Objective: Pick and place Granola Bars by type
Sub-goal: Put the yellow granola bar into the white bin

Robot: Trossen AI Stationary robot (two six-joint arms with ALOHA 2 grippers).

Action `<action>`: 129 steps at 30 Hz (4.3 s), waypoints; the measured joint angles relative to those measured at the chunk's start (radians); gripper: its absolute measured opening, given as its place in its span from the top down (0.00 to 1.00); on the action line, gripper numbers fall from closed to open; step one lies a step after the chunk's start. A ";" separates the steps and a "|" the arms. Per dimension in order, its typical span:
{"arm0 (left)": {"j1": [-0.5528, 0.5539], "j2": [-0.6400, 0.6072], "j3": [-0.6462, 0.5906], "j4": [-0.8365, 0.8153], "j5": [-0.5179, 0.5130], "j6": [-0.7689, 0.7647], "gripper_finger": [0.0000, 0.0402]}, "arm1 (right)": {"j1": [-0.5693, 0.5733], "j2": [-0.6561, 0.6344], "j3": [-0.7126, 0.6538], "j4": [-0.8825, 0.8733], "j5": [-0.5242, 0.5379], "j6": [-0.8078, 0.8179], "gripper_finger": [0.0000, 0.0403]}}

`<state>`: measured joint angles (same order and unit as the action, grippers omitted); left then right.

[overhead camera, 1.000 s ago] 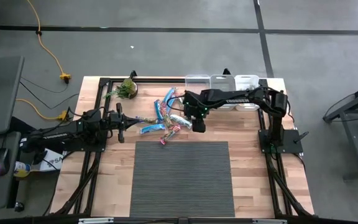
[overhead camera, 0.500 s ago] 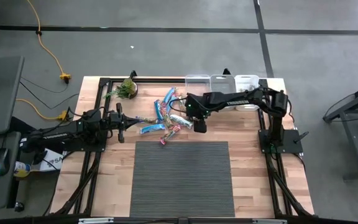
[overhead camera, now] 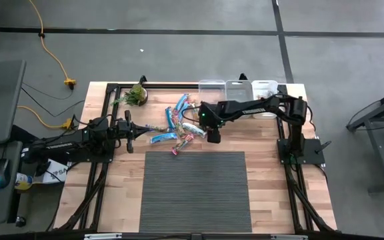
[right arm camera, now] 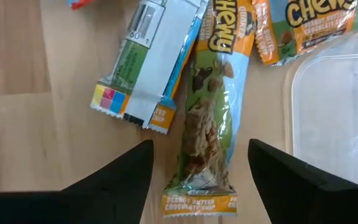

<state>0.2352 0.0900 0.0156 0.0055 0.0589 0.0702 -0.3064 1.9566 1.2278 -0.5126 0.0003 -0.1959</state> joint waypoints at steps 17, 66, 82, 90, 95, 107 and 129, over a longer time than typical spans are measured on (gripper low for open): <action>0.000 0.000 0.000 0.000 0.000 0.000 1.00 | 0.013 0.018 0.000 0.023 0.009 0.018 0.61; 0.000 0.000 0.000 0.000 0.000 0.000 1.00 | 0.058 0.022 0.149 -0.178 0.149 0.039 0.83; 0.000 0.000 0.000 0.000 0.000 0.000 1.00 | 0.059 0.020 0.319 -0.320 0.091 0.070 0.83; 0.000 0.000 0.000 0.000 0.000 0.000 1.00 | 0.061 0.020 0.391 -0.348 -0.085 0.136 0.83; 0.000 0.000 0.000 0.000 0.000 0.000 1.00 | 0.061 0.020 0.419 -0.347 -0.210 0.142 0.83; 0.000 0.000 0.000 0.000 0.000 0.000 1.00 | 0.072 0.019 0.538 -0.355 -0.305 0.110 0.87; 0.000 0.000 0.000 0.000 0.000 0.000 1.00 | 0.083 -0.007 1.118 -0.495 -0.290 0.057 0.87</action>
<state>0.2348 0.0898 0.0158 0.0051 0.0589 0.0702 -0.2237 1.9499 2.3453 -1.0073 -0.2901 -0.1390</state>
